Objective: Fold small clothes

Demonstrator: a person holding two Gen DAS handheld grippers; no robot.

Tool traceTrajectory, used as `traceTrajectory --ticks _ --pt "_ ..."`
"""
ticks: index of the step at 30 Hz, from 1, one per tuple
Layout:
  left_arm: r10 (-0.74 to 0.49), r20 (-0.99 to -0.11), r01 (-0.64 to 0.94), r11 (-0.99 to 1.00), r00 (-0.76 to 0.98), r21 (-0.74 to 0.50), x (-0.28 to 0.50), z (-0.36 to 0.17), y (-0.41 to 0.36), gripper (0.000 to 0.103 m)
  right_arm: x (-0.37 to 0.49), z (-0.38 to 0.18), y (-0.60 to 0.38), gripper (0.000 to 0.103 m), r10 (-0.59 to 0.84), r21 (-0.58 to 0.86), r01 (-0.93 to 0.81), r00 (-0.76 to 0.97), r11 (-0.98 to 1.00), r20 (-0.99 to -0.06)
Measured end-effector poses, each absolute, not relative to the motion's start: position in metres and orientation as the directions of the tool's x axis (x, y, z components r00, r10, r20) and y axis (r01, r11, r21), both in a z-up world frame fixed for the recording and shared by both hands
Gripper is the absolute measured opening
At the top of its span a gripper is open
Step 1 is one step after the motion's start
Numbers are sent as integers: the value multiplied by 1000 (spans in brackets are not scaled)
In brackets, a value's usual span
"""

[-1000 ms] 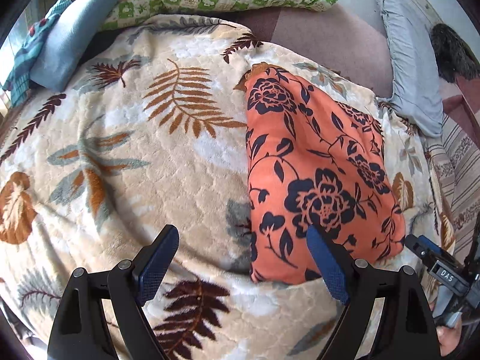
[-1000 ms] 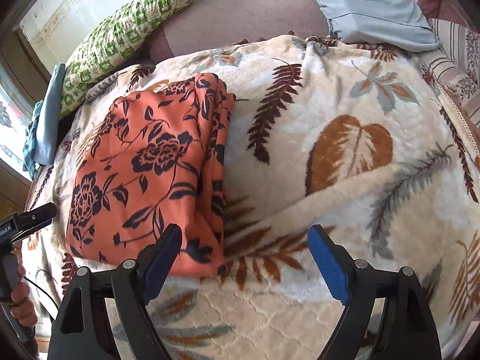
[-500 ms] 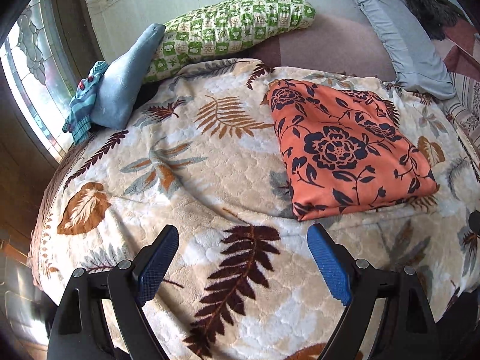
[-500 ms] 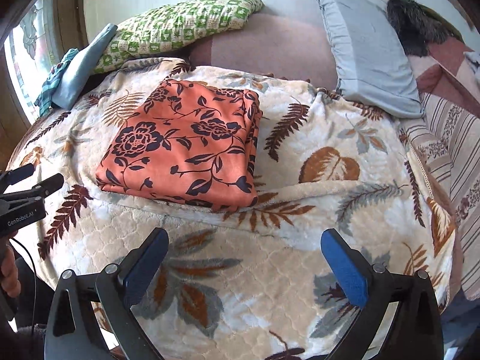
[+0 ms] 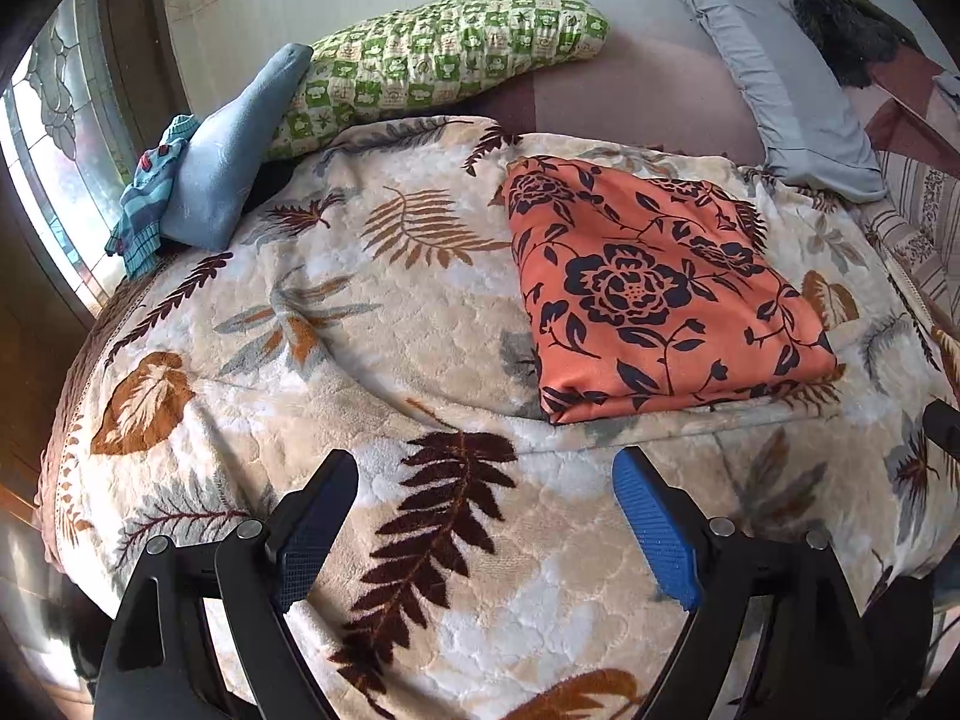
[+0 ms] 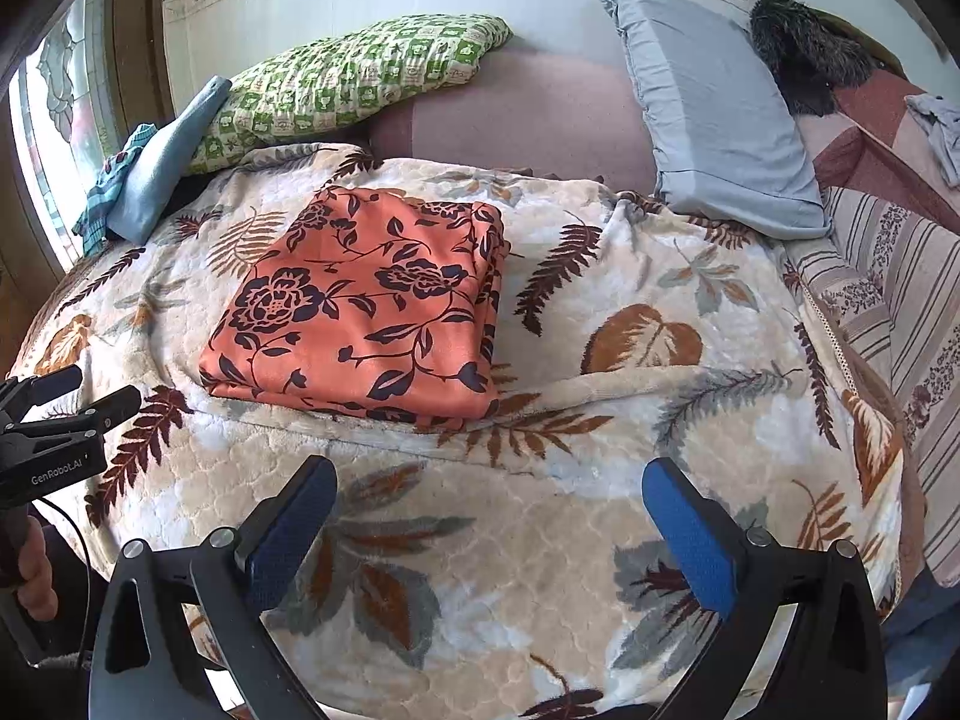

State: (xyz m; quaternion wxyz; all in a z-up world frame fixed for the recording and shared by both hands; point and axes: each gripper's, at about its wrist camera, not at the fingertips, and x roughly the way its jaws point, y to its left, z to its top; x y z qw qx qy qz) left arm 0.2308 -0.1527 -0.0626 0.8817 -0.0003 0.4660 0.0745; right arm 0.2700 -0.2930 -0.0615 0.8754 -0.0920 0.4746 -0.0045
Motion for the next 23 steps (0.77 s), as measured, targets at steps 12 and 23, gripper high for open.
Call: traceTrajectory --ticks 12,23 --pt "74 -852 -13 997 518 79 231 -59 -178 86 267 -63 -310 102 -114 -170 -53 545 984 -831" --pt "29 -792 21 998 609 53 215 -20 -201 86 268 -63 -320 102 -135 -191 -47 547 981 -826"
